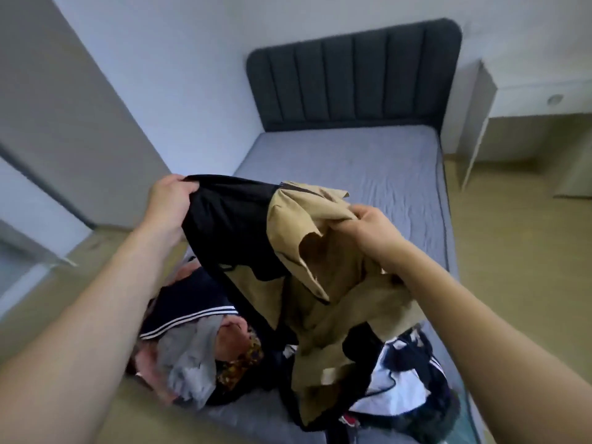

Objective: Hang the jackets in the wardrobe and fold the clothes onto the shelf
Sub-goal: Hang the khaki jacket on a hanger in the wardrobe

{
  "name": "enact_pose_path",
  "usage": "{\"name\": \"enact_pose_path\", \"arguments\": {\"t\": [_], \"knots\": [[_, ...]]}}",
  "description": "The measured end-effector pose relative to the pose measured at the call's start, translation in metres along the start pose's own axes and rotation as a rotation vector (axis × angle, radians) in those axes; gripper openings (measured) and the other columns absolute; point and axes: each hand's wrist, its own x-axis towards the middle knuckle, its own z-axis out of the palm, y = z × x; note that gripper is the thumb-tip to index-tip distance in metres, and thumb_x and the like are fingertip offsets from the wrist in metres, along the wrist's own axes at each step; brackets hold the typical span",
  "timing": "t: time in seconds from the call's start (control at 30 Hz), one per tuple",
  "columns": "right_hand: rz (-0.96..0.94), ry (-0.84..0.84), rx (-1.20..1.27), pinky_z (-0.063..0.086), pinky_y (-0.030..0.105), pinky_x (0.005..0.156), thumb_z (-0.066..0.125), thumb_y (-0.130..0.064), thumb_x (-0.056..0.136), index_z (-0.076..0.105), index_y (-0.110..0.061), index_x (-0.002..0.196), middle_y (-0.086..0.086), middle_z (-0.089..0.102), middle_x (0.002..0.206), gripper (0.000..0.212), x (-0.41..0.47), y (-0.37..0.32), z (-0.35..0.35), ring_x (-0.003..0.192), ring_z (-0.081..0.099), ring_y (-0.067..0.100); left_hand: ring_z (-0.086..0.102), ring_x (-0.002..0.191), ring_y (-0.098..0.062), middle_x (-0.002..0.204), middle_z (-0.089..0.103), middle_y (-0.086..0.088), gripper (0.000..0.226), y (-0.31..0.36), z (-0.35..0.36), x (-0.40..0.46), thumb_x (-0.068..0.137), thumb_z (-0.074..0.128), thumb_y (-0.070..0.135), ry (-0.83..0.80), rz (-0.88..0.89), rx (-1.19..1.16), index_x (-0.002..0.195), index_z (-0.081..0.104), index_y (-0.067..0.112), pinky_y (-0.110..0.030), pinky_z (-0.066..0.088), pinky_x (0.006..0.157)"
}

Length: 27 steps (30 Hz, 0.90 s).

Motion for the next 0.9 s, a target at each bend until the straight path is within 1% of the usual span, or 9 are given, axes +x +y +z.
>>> {"name": "enact_pose_path", "arguments": {"t": [0.07,0.17,0.3,0.37,0.5,0.57,0.7,0.8,0.9], "knots": [[-0.089,-0.051,0.061,0.048,0.031,0.066,0.064,-0.057,0.061,0.07,-0.033,0.085,-0.011,0.068,0.071,0.035,0.007,-0.057,0.017,0.068,0.062,0.008,0.059,0.077,-0.021,0.082,0.063,-0.003,0.011,0.013,-0.044,0.021,0.09,0.054,0.012,0.076,0.002,0.069,0.086,0.061,0.019,-0.023,0.044,0.057],[-0.189,-0.111,0.158,0.051,0.043,0.071,0.067,-0.042,0.073,0.066,-0.007,0.097,0.013,0.069,0.086,0.042,0.021,-0.148,0.069,0.075,0.062,0.025,0.056,0.086,-0.019,0.091,0.059,0.001,0.016,0.032,-0.121,0.031,0.09,0.054,0.01,0.139,0.099,0.211,0.1,0.055,0.021,-0.025,0.04,0.064],[-0.259,-0.201,0.253,0.054,0.047,0.082,0.064,-0.028,0.084,0.064,0.002,0.108,0.022,0.07,0.098,0.038,0.036,-0.255,0.156,0.09,0.067,0.037,0.045,0.108,0.007,0.135,0.038,0.016,0.077,0.043,-0.199,0.013,0.076,0.079,0.03,-0.395,0.105,0.146,0.139,0.035,0.035,-0.005,0.046,0.065],[-0.301,-0.225,0.204,0.055,0.048,0.081,0.062,-0.027,0.081,0.066,-0.002,0.101,0.02,0.071,0.095,0.033,0.04,-0.3,0.209,0.089,0.069,0.036,0.046,0.114,0.006,0.139,0.038,0.017,0.101,0.038,-0.225,0.01,0.066,0.085,0.044,-0.486,0.111,0.121,0.147,0.026,0.037,-0.005,0.049,0.067],[-0.35,-0.227,0.18,0.056,0.048,0.074,0.062,-0.023,0.078,0.065,-0.003,0.093,0.023,0.069,0.088,0.025,0.045,-0.366,0.301,0.078,0.066,0.035,0.065,0.098,-0.015,0.116,0.066,0.001,0.037,0.023,-0.277,0.034,0.092,0.061,0.039,-0.095,0.233,0.299,0.125,0.054,0.023,-0.04,0.054,0.089],[-0.364,-0.261,0.164,0.054,0.054,0.081,0.065,-0.026,0.068,0.065,-0.002,0.097,0.026,0.069,0.096,0.038,0.049,-0.391,0.337,0.084,0.067,0.038,0.065,0.101,-0.019,0.112,0.069,-0.001,0.027,0.014,-0.311,0.049,0.1,0.049,0.031,-0.029,0.249,0.218,0.122,0.06,0.021,-0.043,0.051,0.095],[-0.563,-0.262,-0.097,0.055,0.037,0.064,0.07,-0.029,0.067,0.059,-0.02,0.097,0.008,0.067,0.09,0.033,0.068,-0.427,0.393,0.083,0.067,0.023,0.064,0.09,-0.026,0.093,0.07,-0.011,0.029,0.024,-0.397,0.078,0.101,0.041,0.025,0.039,0.041,-0.51,0.106,0.064,0.008,-0.034,0.05,0.085],[-0.743,-0.238,-0.59,0.039,0.024,0.056,0.066,-0.026,0.076,0.04,-0.033,0.102,-0.003,0.059,0.088,0.037,0.095,-0.433,0.438,0.077,0.057,0.014,0.059,0.102,-0.032,0.115,0.056,-0.023,0.032,0.035,-0.462,0.11,0.104,0.032,0.018,0.09,0.04,-0.697,0.12,0.053,-0.001,-0.036,0.046,0.099],[-0.733,-0.205,-0.799,0.039,0.024,0.061,0.065,-0.023,0.081,0.039,-0.032,0.107,0.0,0.059,0.099,0.038,0.133,-0.424,0.495,0.08,0.054,0.014,0.064,0.063,-0.021,0.079,0.06,-0.014,0.037,0.043,-0.501,0.13,0.105,0.031,0.011,0.084,0.14,-0.728,0.084,0.06,0.001,-0.023,0.053,0.059]]}}
